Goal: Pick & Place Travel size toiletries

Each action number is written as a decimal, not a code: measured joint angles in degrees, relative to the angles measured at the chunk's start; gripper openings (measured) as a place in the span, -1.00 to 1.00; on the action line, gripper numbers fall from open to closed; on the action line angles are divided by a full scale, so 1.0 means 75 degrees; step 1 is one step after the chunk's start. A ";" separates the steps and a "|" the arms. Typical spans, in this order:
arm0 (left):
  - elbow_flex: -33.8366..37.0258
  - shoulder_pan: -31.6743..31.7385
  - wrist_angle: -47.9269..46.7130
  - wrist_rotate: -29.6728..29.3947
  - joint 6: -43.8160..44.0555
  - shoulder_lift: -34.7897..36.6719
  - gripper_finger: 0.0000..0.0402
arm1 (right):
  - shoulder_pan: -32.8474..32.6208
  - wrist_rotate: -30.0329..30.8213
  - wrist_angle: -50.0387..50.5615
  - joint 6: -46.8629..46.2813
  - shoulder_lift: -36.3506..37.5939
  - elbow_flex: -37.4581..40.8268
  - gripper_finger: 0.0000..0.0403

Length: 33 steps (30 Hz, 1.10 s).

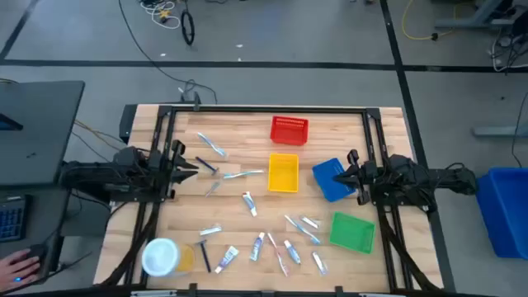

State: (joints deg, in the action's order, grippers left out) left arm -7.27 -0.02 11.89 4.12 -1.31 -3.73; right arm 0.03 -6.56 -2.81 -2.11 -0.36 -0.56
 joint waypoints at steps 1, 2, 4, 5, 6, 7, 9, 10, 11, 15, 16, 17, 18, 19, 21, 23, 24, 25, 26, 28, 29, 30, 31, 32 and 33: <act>0.0000 0.0000 0.0000 0.0001 0.0000 0.0000 -0.68 | -0.0001 0.0002 0.0000 -0.0001 0.0000 0.0000 -0.91; 0.0000 -0.0001 0.0001 0.0000 -0.0002 0.0000 -0.68 | 0.0000 0.0001 0.0000 0.0000 0.0002 0.0000 -0.91; 0.0000 -0.0001 -0.0001 0.0001 -0.0002 0.0000 -0.68 | -0.0002 0.0001 0.0000 0.0000 0.0000 0.0000 -0.91; 0.0000 -0.0001 0.0001 0.0001 0.0001 -0.0001 -0.68 | -0.0002 0.0000 0.0000 -0.0001 0.0000 0.0000 -0.91; 0.0000 0.0002 0.0001 0.0003 -0.0002 0.0000 -0.68 | -0.0003 0.0002 0.0000 -0.0003 0.0000 0.0000 -0.91; 0.0000 -0.0001 0.0001 0.0002 0.0001 0.0000 -0.68 | 0.0000 0.0001 0.0000 -0.0002 0.0000 0.0000 -0.91; 0.0000 0.0002 0.0000 0.0002 0.0000 -0.0002 -0.68 | -0.0001 0.0000 0.0000 -0.0002 0.0000 0.0000 -0.91; 0.0000 -0.0001 -0.0001 0.0003 0.0000 0.0000 -0.68 | -0.0001 0.0002 0.0000 -0.0001 0.0000 0.0000 -0.91; 0.0000 0.0001 -0.0001 0.0002 0.0001 -0.0001 -0.68 | -0.0002 0.0001 0.0000 -0.0001 0.0000 0.0002 -0.91; 0.0000 -0.0001 0.0001 0.0000 -0.0001 0.0000 -0.68 | -0.0003 0.0000 0.0000 0.0000 0.0000 0.0000 -0.91; 0.0000 -0.0001 0.0001 0.0003 0.0001 0.0000 -0.68 | 0.0000 0.0002 0.0000 0.0000 0.0000 0.0000 -0.91; 0.0000 0.0002 0.0001 0.0003 -0.0001 0.0000 -0.68 | 0.0000 0.0002 0.0000 0.0000 0.0000 0.0000 -0.91; 0.0000 -0.0001 -0.0001 0.0000 -0.0002 -0.0002 -0.68 | -0.0002 0.0002 0.0000 0.0000 0.0000 0.0000 -0.91; 0.0000 -0.0001 0.0000 0.0002 -0.0001 0.0000 -0.68 | -0.0002 0.0000 0.0000 0.0000 0.0000 0.0000 -0.91; 0.0000 0.0002 -0.0001 0.0001 0.0000 -0.0001 -0.68 | -0.0001 0.0000 0.0000 0.0000 0.0000 0.0001 -0.91; 0.0000 0.0002 0.0001 0.0002 0.0005 0.0000 -0.68 | -0.0001 0.0001 0.0000 -0.0002 0.0001 0.0000 -0.91; 0.0000 0.0001 0.0001 0.0003 0.0046 0.0000 -0.68 | 0.0000 0.0000 0.0000 -0.0001 0.0000 0.0000 -0.91; 0.0000 0.0002 0.0001 0.0003 0.0096 0.0000 -0.68 | -0.0001 0.0000 0.0000 0.0000 0.0000 0.0000 -0.91; 0.0000 0.0002 0.0001 0.0002 0.0150 -0.0001 -0.68 | 0.0000 0.0002 0.0000 -0.0003 0.0000 0.0000 -0.91; 0.0000 0.0002 0.0001 0.0003 0.0243 0.0000 -0.68 | -0.0003 0.0115 -0.0029 0.0026 0.0000 0.0000 -0.91; 0.0000 0.0001 0.0001 0.0001 0.0234 -0.0001 -0.68 | -0.0003 0.0327 -0.0078 0.0026 0.0000 0.0000 -0.91; 0.0000 0.0000 0.0004 -0.0003 0.0207 0.0000 -0.68 | 0.0000 0.0583 -0.0133 0.0028 0.0000 0.0000 -0.91; 0.0000 0.0002 0.0022 -0.0045 0.0152 0.0000 -0.68 | 0.0000 0.0864 -0.0183 0.0029 0.0000 0.0000 -0.91; 0.0000 -0.0001 0.0063 -0.0109 0.0113 0.0000 -0.68 | 0.0000 0.1127 -0.0228 0.0029 0.0000 0.0000 -0.91; 0.0000 0.0002 0.0113 -0.0176 0.0061 -0.0001 -0.68 | 0.0000 0.1365 -0.0236 0.0033 0.0000 0.0000 -0.91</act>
State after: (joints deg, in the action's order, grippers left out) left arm -7.27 -0.01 12.73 2.80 -0.85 -3.74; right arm 0.03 3.67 -4.58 -1.86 -0.36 -0.56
